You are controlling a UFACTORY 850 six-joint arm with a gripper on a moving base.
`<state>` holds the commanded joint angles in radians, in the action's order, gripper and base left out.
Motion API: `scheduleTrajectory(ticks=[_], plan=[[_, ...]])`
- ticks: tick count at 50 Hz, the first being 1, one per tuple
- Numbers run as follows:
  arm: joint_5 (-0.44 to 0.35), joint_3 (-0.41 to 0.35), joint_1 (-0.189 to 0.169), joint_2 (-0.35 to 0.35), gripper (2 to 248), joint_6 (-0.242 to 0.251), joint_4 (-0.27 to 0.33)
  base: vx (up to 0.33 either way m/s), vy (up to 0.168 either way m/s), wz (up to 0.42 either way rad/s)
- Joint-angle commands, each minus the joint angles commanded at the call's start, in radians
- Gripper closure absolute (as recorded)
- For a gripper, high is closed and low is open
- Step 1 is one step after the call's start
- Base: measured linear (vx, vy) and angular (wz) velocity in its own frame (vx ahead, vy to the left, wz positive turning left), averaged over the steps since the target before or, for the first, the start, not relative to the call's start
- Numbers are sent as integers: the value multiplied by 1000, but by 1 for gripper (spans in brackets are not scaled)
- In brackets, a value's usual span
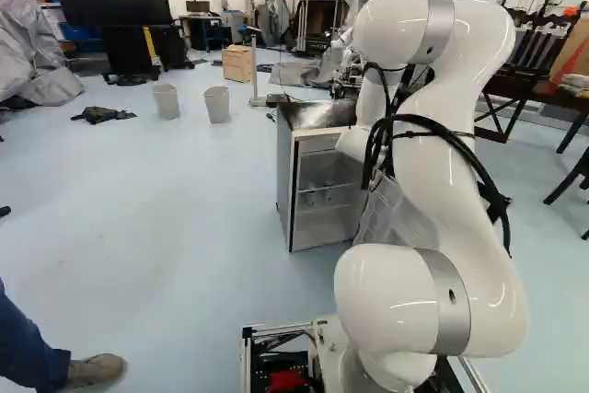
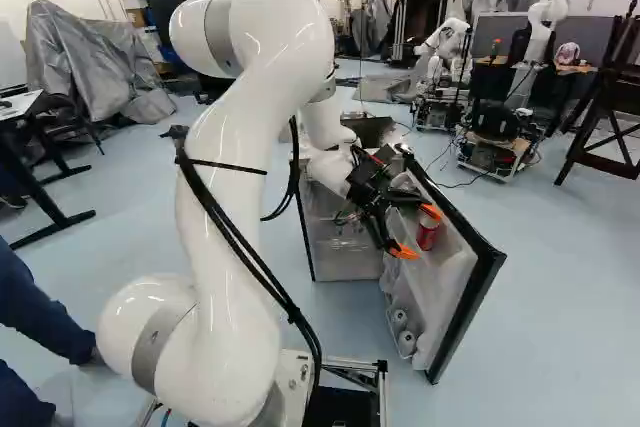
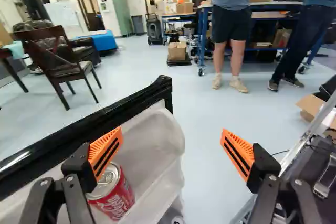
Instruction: Grab a drink from the fridge
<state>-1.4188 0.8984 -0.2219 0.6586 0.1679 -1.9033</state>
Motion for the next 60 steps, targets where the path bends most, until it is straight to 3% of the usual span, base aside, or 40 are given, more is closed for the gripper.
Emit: scheduleTrajectory(ticks=[31, 50, 60], plan=[[0, -235, 127, -97, 3, 0, 325, 0, 0, 0], [0, -372, 172, -163, 3, 0, 523, 0, 0, 0], [0, -427, 194, -165, 3, 0, 628, 0, 0, 0]])
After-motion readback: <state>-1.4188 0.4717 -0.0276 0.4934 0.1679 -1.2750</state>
